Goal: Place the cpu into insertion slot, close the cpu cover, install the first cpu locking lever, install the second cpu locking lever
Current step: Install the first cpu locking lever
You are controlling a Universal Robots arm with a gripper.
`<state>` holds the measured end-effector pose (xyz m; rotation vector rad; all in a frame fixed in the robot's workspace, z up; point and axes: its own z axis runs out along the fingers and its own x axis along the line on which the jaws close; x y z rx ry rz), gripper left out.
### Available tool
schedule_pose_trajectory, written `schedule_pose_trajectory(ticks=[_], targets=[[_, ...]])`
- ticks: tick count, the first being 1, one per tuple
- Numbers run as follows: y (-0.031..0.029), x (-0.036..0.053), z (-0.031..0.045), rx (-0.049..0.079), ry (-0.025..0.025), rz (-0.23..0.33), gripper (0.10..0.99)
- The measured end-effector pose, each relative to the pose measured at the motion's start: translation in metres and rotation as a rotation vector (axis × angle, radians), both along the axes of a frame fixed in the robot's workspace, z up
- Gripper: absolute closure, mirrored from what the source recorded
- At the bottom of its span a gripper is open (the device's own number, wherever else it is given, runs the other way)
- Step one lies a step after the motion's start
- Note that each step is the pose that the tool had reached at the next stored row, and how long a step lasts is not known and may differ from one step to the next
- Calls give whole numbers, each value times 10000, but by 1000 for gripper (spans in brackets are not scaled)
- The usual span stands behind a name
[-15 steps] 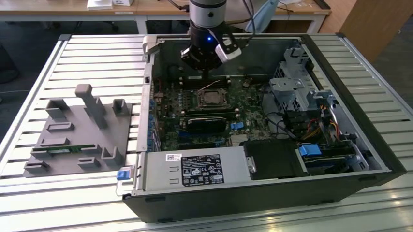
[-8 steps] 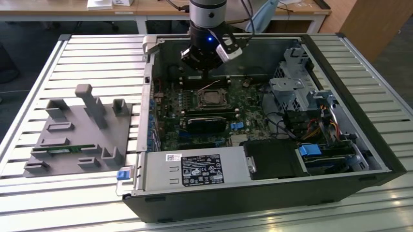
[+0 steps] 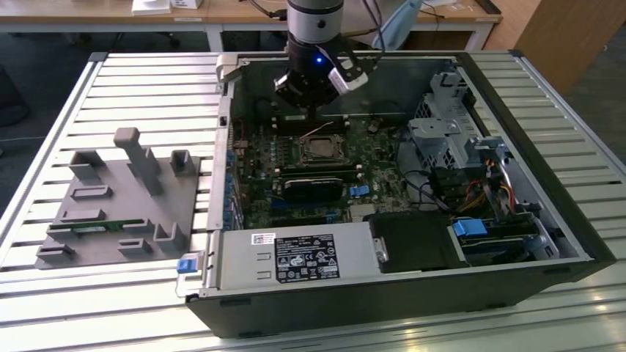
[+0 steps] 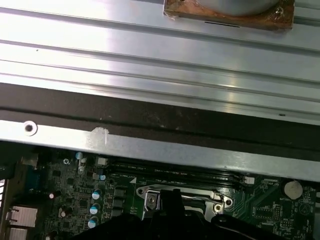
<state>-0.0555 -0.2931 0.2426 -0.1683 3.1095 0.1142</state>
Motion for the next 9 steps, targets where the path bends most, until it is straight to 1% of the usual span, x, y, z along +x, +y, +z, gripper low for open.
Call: schedule_pose_trajectory(ticks=[5, 9], targets=[[2, 12, -37, 2, 2, -37, 965], [16, 46, -66, 2, 2, -147, 965]])
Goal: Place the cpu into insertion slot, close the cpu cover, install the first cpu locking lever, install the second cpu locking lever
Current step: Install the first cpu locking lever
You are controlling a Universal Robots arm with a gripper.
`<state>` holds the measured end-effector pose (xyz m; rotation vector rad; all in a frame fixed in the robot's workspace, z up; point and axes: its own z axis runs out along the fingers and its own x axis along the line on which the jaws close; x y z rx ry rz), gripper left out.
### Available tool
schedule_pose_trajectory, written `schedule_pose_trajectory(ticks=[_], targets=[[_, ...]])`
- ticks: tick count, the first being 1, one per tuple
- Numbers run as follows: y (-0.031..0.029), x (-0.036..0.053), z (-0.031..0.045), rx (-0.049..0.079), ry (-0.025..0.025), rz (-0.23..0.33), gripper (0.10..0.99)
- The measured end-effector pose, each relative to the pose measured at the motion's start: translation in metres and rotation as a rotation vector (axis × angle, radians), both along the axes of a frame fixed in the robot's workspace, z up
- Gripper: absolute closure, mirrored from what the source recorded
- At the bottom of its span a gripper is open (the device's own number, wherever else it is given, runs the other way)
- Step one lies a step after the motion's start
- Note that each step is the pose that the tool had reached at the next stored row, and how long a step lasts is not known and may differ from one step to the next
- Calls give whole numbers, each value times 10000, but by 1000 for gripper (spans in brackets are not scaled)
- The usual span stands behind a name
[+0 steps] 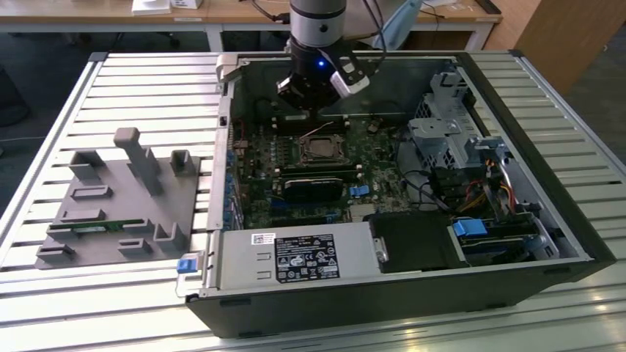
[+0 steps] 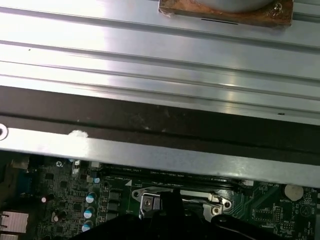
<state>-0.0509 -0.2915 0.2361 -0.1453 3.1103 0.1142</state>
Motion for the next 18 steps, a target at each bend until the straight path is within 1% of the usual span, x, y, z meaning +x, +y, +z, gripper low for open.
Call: schedule_pose_trajectory(ticks=[3, 9, 18], targets=[[11, 17, -20, 3, -1, -111, 965], [34, 51, -86, 5, -1, -124, 965], [41, 99, -111, 16, 0, -137, 965]])
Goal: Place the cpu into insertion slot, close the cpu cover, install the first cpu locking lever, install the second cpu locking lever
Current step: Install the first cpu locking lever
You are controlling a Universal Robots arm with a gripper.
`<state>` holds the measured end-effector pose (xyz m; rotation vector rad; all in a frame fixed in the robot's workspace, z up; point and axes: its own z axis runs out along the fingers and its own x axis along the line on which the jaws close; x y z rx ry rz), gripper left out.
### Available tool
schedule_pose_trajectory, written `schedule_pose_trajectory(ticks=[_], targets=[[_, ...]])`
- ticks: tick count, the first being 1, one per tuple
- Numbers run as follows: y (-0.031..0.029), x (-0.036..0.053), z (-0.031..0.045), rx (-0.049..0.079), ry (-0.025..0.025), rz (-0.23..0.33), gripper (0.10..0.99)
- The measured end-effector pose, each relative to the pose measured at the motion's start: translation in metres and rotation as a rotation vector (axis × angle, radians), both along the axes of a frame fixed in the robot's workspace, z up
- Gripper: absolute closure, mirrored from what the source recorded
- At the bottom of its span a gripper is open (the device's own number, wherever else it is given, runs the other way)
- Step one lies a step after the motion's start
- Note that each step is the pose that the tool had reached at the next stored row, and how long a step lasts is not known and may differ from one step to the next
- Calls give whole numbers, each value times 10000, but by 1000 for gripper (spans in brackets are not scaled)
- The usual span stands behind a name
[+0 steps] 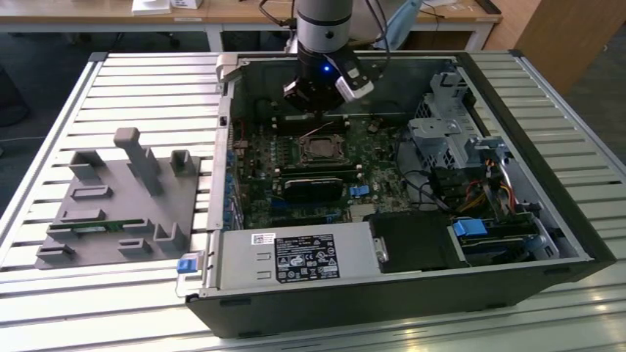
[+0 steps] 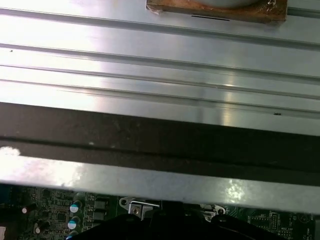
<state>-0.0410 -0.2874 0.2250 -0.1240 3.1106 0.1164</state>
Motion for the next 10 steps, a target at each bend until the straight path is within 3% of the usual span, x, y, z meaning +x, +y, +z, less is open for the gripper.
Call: schedule_pose_trajectory(ticks=[10], targets=[[10, 43, -32, 3, 0, -59, 965]])
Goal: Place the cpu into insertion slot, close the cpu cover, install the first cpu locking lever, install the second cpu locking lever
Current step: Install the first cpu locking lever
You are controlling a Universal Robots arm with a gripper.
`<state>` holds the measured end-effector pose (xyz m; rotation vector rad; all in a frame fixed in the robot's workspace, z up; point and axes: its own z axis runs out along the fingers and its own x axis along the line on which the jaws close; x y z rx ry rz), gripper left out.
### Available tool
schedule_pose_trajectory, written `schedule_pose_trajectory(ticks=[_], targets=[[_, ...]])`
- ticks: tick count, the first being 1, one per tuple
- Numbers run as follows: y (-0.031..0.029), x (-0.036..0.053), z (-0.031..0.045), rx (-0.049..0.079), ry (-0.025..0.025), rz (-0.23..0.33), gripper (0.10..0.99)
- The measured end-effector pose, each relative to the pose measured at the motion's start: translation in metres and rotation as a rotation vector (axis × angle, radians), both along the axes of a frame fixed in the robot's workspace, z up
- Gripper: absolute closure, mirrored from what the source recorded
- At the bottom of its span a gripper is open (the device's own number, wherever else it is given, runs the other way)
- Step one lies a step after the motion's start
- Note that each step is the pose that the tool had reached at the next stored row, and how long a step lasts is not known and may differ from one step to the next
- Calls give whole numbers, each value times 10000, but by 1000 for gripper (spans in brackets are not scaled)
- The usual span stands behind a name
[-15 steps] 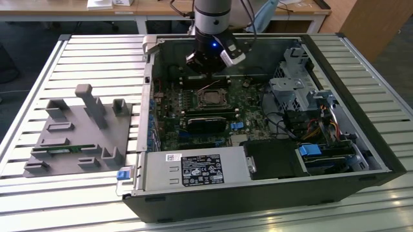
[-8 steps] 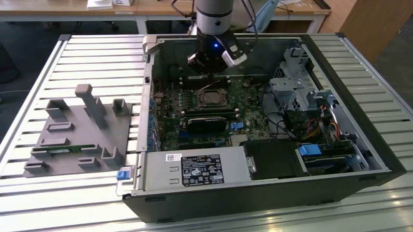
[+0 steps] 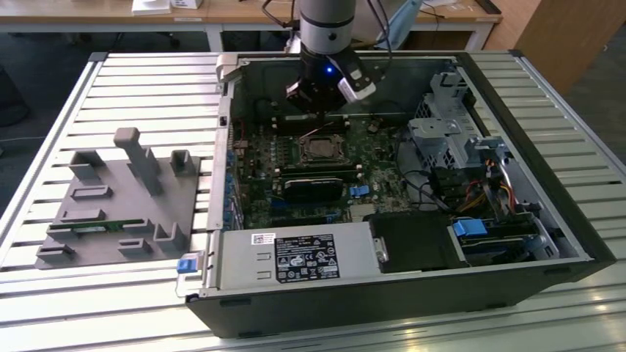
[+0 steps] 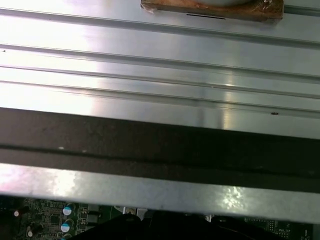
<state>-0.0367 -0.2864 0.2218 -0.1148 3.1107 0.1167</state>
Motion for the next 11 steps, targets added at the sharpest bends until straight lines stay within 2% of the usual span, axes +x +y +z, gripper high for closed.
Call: schedule_pose_trajectory(ticks=[11], targets=[[1, 12, -39, 1, -1, -34, 965]])
